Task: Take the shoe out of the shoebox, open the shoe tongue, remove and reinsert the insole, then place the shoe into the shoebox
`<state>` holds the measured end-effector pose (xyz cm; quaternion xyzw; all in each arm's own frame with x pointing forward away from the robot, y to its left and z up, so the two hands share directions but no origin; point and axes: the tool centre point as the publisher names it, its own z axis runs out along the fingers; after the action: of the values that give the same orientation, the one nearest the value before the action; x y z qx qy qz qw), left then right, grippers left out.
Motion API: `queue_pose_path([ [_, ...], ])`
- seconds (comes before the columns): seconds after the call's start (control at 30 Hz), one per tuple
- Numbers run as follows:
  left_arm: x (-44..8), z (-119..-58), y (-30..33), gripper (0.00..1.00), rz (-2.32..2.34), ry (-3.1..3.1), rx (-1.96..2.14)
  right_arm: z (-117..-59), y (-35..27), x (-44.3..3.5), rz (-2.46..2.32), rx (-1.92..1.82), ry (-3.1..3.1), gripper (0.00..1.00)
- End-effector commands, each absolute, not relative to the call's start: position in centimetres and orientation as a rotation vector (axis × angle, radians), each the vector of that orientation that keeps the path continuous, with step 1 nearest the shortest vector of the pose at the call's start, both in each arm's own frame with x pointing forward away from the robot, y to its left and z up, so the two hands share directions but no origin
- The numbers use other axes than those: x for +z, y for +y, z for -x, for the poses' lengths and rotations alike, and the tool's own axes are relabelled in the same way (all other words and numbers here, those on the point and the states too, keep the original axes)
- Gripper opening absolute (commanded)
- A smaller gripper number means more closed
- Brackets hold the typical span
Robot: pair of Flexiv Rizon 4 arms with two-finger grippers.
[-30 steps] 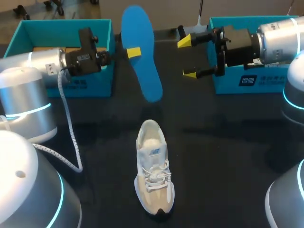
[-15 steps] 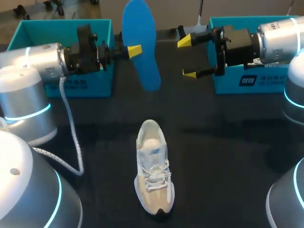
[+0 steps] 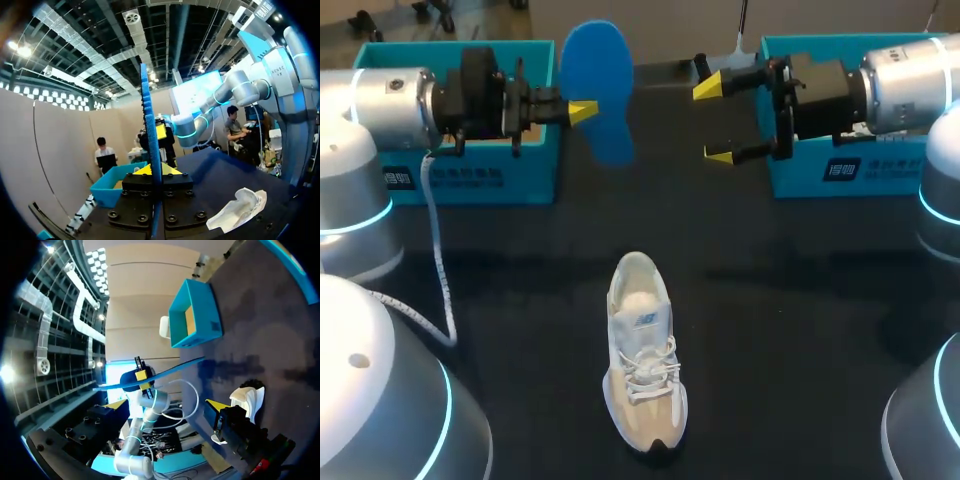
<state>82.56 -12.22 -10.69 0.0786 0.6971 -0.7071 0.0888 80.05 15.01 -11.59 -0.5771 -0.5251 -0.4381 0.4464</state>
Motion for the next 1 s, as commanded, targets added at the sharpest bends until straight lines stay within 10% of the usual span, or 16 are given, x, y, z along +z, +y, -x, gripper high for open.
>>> queue_pose_path([
  [0.03, -10.7, -82.7, -12.2, 0.0, -0.24, 2.079, -2.107, -80.1, 15.2, -11.6, 1.433, -1.084, -1.3, 1.0],
  [1.0, -12.4, -81.0, -13.8, 0.0, -0.958, 1.572, -1.581, -80.1, 15.2, -11.6, 1.433, -1.084, -1.3, 1.0],
])
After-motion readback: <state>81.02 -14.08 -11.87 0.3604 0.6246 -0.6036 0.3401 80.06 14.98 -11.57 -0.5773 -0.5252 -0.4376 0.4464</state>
